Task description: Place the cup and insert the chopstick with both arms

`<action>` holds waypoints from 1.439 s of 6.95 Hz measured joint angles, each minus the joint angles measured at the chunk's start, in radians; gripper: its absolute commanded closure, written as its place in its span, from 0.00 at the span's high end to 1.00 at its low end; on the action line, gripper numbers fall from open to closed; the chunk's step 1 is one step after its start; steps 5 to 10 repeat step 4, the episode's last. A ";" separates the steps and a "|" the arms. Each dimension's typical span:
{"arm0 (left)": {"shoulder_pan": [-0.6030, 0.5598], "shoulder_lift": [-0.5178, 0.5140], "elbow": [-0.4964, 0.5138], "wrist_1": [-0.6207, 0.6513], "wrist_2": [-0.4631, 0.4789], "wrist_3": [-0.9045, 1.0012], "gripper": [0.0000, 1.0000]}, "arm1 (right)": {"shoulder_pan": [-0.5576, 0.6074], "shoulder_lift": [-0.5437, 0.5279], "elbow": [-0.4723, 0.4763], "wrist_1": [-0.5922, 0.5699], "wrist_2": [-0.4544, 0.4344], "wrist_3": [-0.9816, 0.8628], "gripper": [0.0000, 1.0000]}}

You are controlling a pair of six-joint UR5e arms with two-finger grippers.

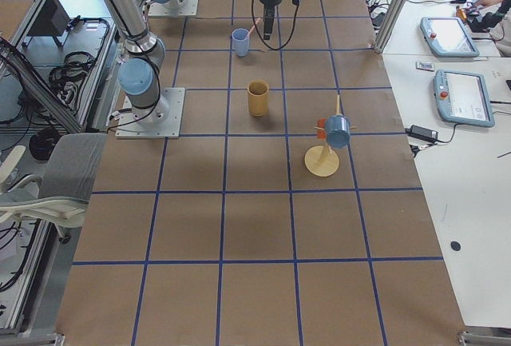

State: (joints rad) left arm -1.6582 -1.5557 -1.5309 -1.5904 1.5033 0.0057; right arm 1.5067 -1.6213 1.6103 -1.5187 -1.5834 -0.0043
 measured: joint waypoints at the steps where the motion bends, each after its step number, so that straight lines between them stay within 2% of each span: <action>1: 0.000 0.000 0.000 -0.001 0.000 0.000 1.00 | -0.001 -0.008 -0.011 0.007 0.000 -0.004 1.00; 10: 0.000 0.001 -0.001 -0.003 0.001 0.000 1.00 | 0.004 -0.028 -0.024 0.032 0.003 -0.025 1.00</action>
